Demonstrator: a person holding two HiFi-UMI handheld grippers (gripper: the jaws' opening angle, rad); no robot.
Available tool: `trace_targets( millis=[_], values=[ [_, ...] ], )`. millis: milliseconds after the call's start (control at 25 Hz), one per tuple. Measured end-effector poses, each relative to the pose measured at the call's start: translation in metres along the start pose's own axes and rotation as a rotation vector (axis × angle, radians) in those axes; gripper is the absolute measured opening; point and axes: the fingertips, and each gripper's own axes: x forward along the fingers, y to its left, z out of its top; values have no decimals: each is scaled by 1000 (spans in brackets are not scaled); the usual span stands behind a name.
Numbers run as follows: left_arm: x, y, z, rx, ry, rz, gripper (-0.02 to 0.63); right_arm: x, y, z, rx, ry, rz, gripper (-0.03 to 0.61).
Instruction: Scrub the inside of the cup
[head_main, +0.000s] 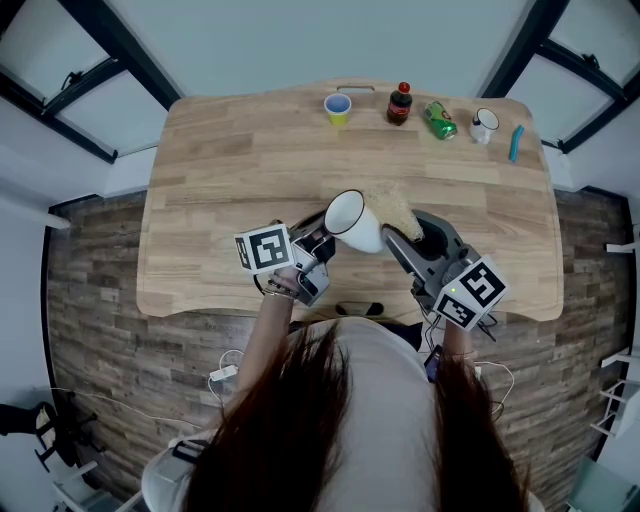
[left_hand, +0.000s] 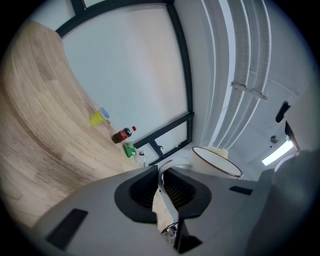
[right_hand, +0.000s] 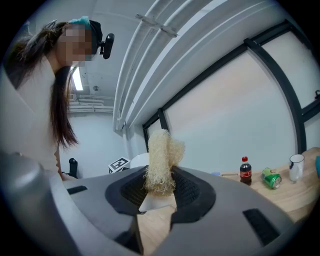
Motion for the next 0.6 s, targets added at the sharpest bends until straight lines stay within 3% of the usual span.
trace_targets(
  millis=[240, 600],
  values=[
    [-2, 12, 4, -44, -26, 81, 43, 9, -3, -2, -163, 12, -119, 140],
    [-10, 23, 8, -64, -69, 177, 43, 16, 2, -8, -233, 36, -138, 140]
  ],
)
